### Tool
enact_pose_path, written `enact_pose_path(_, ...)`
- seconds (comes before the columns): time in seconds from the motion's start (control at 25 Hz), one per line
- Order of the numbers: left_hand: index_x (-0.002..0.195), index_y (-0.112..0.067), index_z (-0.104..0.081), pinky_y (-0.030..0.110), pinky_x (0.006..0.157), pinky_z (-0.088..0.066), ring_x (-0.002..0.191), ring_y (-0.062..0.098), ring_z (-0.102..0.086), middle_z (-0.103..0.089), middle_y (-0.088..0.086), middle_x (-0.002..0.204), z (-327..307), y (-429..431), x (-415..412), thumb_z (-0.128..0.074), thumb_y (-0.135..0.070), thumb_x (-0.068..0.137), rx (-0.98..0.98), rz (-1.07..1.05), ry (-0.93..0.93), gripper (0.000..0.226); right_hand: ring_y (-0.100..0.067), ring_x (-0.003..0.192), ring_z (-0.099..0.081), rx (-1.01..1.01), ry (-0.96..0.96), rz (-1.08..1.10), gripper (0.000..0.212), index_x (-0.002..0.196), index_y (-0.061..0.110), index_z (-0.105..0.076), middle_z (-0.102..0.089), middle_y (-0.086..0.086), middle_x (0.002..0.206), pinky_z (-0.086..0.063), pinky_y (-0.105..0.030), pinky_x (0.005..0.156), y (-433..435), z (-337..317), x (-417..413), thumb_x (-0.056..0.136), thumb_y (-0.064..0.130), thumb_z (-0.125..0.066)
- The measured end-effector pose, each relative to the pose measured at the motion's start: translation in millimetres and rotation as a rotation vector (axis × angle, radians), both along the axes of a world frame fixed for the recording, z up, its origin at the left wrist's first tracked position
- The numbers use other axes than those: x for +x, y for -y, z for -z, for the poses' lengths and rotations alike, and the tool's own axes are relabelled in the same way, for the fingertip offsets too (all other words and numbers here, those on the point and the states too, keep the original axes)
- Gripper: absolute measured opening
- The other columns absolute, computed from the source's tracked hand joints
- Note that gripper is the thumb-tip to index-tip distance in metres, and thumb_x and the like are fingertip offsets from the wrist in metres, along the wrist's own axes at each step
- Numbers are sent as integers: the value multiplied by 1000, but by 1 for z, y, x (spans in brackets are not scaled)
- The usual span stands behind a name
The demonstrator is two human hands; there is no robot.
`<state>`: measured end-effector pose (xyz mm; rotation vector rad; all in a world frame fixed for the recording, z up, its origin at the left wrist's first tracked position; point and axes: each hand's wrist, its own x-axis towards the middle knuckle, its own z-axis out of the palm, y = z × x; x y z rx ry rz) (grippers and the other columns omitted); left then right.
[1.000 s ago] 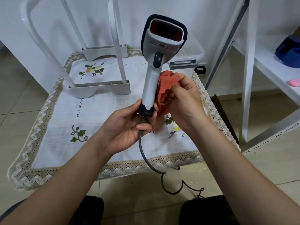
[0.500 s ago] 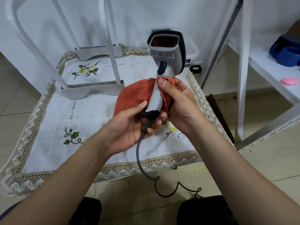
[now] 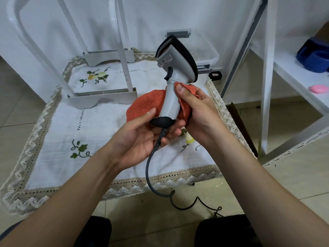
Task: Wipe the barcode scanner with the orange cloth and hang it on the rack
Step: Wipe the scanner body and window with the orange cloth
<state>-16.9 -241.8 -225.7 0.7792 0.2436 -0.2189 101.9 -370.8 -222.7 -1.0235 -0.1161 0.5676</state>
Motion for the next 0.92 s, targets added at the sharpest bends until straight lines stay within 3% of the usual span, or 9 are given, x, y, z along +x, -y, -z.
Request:
enact_pose_path(0.16, 114, -2, -76, 19, 61, -54, 94, 20, -74, -74, 18, 116, 2, 0, -1, -54, -35, 92, 24, -29, 35, 45, -29, 81, -61, -4, -22, 18, 61, 134, -12, -51, -69, -16, 95, -46, -35, 69, 0, 3, 1, 90, 20, -78)
enact_pose_path(0.28, 115, -2, -75, 20, 63, -54, 95, 19, -74, -73, 17, 117, 6, -2, -1, -71, -32, 83, 51, -43, 98, 44, -30, 79, -60, -12, -4, 26, 44, 125, -4, -62, -66, -19, 91, -46, -35, 64, 0, 3, 2, 92, 23, -76)
enact_pose_path(0.36, 114, -3, -76, 20, 63, -53, 95, 19, -73, -73, 17, 116, 8, -6, -1, -69, -28, 86, 95, -68, 115, 39, -29, 68, -59, -36, 0, 27, 29, 110, 3, -67, -60, -22, 83, -47, -34, 60, 1, 3, 2, 93, 25, -74)
enact_pose_path(0.4, 111, -4, -77, 19, 63, -53, 94, 18, -73, -74, 16, 115, 8, -8, -1, -64, -25, 89, 139, -89, 114, 33, -29, 69, -62, -43, -10, 56, 23, 104, 4, -70, -62, -20, 83, -52, -37, 64, 3, 3, 4, 92, 23, -74)
enact_pose_path(0.48, 107, -3, -77, 19, 61, -52, 91, 17, -74, -75, 16, 114, 7, -9, -1, -59, -20, 90, 233, -129, 104, 30, -23, 83, -71, -57, 7, 153, 11, 98, 5, -75, -74, -10, 87, -59, -45, 85, 9, 1, 7, 93, 14, -75)
enact_pose_path(0.56, 110, -1, -73, 19, 60, -50, 88, 16, -74, -75, 17, 114, 6, -10, -1, -60, -17, 88, 292, -156, 94, 31, -18, 89, -73, -94, 137, 229, 13, 104, 6, -76, -78, -5, 91, -61, -40, 92, 14, -3, 10, 91, 8, -76)
enact_pose_path(0.72, 111, 0, -70, 19, 58, -48, 83, 15, -73, -77, 16, 110, 5, -10, -1, -61, -17, 86, 310, -189, 79, 32, -16, 80, -75, -86, 328, 356, 24, 96, 10, -67, -79, -6, 88, -60, -29, 74, 19, -14, 8, 82, -2, -82)
enact_pose_path(0.92, 106, -2, -76, 18, 59, -49, 82, 15, -72, -76, 17, 109, 9, -10, -1, -67, -23, 86, 328, -184, 60, 31, -18, 90, -75, -255, 644, 403, 17, 98, 11, -81, -80, -5, 96, -62, -35, 82, 14, -15, 1, 82, 7, -82)
